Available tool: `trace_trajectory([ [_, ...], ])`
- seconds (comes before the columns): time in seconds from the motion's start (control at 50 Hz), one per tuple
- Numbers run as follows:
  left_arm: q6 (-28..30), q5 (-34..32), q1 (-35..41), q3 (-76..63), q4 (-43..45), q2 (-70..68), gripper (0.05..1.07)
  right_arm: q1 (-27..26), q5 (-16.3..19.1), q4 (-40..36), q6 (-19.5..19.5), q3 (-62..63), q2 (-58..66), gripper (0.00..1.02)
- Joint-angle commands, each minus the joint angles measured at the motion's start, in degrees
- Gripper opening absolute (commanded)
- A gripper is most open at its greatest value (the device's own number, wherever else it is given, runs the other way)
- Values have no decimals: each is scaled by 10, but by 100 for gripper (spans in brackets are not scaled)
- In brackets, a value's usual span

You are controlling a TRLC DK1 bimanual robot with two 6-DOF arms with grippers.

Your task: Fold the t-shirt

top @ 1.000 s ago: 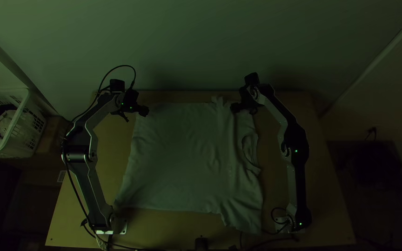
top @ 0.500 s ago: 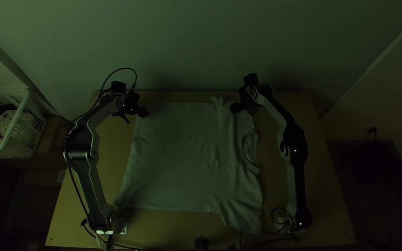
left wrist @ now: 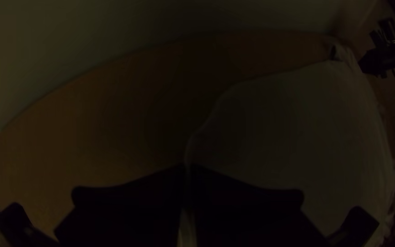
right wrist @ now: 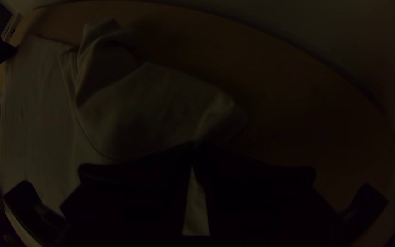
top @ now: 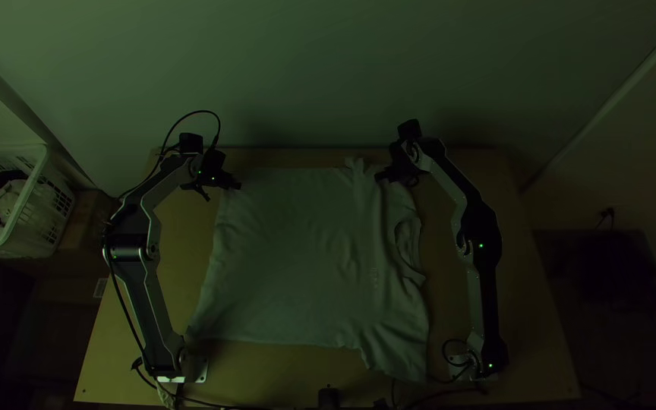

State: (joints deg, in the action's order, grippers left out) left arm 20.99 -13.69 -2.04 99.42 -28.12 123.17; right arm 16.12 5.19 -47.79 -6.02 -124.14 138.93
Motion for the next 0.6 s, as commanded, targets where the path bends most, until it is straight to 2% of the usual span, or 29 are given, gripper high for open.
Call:
trace_trajectory([
  [0.0, -10, -3, -9, 6, 3, 14, 8, 1, -2, 5, 3, -13, 18, 3],
  [0.18, -31, -15, -16, 7, -1, -2, 8, -6, 0, 31, 22, 7, -31, 3],
  [0.58, -75, -51, -21, -32, -9, -121, 8, 1, 19, 45, 32, 115, -183, 3],
])
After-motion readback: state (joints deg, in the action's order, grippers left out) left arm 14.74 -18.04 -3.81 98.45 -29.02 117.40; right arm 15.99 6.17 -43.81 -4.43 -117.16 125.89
